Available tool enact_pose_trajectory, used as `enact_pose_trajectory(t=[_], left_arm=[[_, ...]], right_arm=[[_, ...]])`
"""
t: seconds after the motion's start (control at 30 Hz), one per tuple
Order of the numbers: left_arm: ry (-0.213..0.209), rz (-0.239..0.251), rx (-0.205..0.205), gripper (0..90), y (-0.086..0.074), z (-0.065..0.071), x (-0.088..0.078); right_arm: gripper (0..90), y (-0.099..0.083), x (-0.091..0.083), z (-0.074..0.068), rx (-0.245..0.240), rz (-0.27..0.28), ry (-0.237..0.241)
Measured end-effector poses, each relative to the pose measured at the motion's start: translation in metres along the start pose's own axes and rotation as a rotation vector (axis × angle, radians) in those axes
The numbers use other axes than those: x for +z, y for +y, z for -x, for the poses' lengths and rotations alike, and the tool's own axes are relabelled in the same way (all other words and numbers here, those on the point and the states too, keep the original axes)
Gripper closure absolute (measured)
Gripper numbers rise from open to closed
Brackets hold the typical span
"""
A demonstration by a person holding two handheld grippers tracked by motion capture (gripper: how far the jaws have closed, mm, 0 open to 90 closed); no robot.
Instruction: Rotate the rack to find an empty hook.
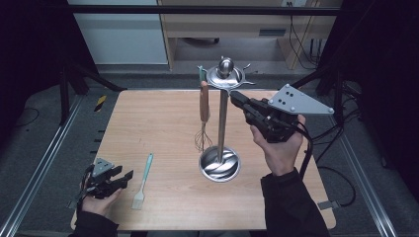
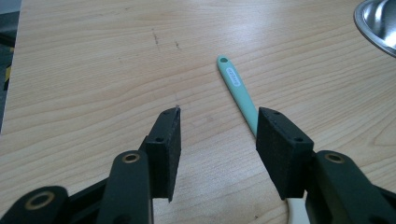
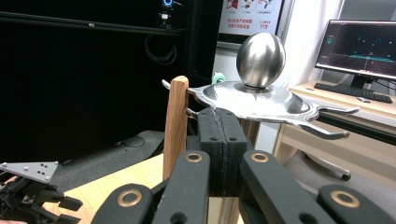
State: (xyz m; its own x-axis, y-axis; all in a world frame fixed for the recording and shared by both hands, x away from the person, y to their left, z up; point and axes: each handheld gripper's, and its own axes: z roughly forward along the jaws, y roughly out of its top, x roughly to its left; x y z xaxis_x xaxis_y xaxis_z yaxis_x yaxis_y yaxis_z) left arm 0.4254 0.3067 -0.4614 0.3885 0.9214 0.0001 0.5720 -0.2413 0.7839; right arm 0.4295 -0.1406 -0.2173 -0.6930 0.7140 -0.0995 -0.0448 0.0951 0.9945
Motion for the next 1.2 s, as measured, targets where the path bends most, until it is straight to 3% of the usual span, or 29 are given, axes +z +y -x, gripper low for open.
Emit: enact_pose_trajectory(t=[0.47, 0.8, 0.97, 1.17, 1.2], left_arm=[[0.0, 0.005, -0.002, 49.9, 0.0, 0.0, 0.0], [0.001, 0.009, -0.004, 49.8, 0.0, 0.0, -0.001], [-0.001, 0.014, -0.013, 49.5, 0.0, 0.0, -0.001], [-0.004, 0.025, -0.011, 49.0, 0.001, 0.0, -0.003], [-0.004, 0.025, -0.011, 48.8, 0.001, 0.0, -0.003]], right_arm=[[90.0, 0.004, 0.014, -0.013, -0.011, -0.003, 0.029], [90.0, 0.003, 0.018, -0.015, -0.012, -0.015, 0.03], [90.0, -0.013, 0.01, -0.01, 0.005, -0.028, 0.012], [72.5, -0.064, -0.008, 0.003, 0.057, -0.113, -0.039], [72.5, -0.064, -0.008, 0.003, 0.057, -0.113, -0.039]])
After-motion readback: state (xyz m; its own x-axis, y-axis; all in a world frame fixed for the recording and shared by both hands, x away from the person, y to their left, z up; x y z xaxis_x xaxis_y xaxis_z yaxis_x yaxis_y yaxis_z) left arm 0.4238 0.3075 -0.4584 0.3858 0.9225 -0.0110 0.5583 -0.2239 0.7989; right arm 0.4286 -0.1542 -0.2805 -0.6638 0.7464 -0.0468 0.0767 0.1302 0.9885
